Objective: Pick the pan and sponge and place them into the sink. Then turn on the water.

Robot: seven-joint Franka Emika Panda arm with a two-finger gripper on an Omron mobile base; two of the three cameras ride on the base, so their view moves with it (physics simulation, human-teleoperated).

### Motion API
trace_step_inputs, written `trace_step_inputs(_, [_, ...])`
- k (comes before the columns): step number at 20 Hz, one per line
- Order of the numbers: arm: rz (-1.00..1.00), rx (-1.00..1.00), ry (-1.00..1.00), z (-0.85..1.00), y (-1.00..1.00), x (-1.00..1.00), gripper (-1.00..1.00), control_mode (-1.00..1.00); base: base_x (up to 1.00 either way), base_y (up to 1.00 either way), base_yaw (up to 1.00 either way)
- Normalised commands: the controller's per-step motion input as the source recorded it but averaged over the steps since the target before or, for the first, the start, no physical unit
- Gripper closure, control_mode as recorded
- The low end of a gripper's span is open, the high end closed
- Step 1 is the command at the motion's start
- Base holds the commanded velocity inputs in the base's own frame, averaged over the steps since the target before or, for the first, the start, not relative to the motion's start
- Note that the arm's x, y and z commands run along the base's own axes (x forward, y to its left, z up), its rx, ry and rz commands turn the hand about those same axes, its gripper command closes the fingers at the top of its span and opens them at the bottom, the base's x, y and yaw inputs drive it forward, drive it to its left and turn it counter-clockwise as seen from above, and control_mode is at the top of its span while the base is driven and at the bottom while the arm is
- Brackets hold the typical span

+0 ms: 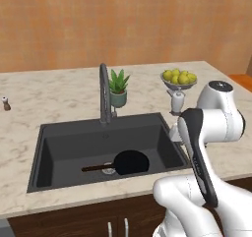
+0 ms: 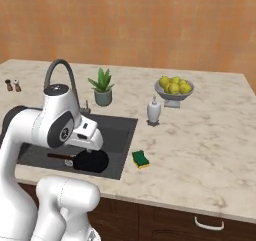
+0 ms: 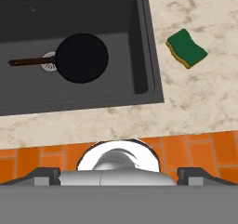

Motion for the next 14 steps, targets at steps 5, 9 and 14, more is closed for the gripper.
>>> trace_step_inputs(5, [0.00,0.00,-0.01,0.00,-0.15,0.14,-1.00,-1.00,0.25,-0.01,-0.01])
trace_step_inputs(9, [0.00,0.00,0.00,0.00,-0.77,0.38,-1.00,-1.00,0.00,0.00,0.00])
trace_step_inputs(14, [0.05,0.00,-0.02,-0.01,-0.87,0.38,-1.00,-1.00,0.00,0.00,0.00])
